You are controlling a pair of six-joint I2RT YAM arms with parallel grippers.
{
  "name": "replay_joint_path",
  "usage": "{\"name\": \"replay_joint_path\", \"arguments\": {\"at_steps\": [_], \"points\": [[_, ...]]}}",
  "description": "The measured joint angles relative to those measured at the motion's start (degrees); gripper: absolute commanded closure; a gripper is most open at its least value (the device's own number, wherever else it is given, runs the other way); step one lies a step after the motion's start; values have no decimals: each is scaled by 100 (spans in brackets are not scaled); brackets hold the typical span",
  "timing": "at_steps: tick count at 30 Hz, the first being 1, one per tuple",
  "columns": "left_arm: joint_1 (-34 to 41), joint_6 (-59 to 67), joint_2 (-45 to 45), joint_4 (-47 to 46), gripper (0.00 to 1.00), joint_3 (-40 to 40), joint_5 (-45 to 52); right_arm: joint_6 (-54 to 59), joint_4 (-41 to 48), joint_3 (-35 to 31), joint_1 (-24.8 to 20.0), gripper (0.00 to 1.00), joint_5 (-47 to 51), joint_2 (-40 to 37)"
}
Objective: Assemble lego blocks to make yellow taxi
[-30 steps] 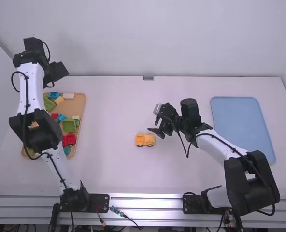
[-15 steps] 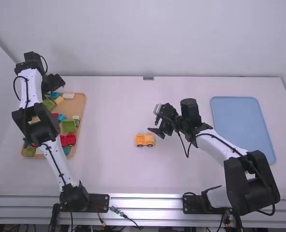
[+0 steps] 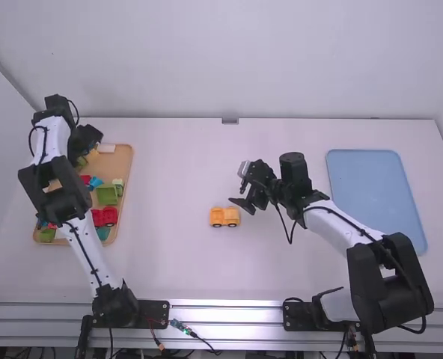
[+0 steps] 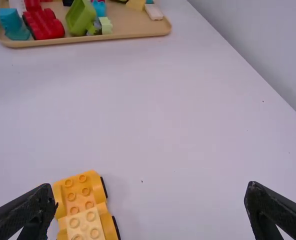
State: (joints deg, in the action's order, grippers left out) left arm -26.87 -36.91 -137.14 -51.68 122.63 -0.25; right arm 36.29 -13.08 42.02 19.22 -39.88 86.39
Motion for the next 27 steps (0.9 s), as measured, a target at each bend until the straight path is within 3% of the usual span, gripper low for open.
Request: {"name": "replay_joint_path", "arguments": {"at_steps": [15,27], "points": [[0,-3499,0,223,1,-457,-267,13,0,0,0,0,0,0],[-2,-4470,0,417,1,-457,-304,680,-155,0,0,1,2,0]]}}
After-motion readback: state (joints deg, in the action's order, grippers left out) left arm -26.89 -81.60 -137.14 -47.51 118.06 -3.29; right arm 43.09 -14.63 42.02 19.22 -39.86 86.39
